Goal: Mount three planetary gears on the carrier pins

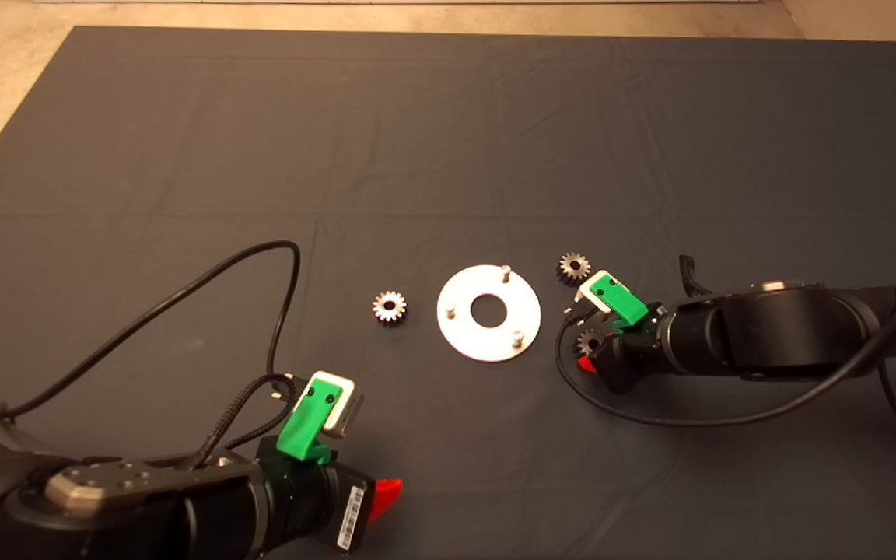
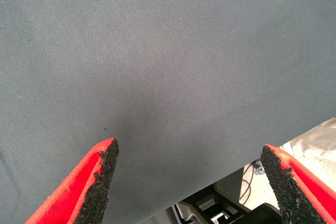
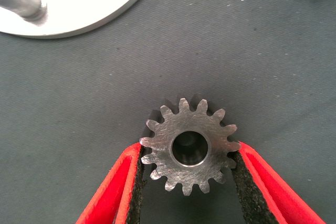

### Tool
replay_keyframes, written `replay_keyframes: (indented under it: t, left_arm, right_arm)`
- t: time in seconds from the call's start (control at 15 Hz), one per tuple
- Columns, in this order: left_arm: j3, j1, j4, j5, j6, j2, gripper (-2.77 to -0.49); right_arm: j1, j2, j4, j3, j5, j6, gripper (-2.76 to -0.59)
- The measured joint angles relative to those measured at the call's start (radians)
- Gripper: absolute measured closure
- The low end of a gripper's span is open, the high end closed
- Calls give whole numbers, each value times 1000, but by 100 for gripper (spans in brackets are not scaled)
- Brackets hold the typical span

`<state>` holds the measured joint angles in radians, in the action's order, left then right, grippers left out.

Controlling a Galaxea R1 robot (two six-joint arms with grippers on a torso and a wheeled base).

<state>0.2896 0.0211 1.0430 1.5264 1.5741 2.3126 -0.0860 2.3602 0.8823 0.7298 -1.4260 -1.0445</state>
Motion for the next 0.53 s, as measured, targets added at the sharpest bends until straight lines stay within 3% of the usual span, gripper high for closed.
replay_keyframes:
  t: [0.53]
  left_arm:
    - [0,0,0,0,0,0,-191]
  right_arm:
    - [0,2,4,0,-2,0,-103]
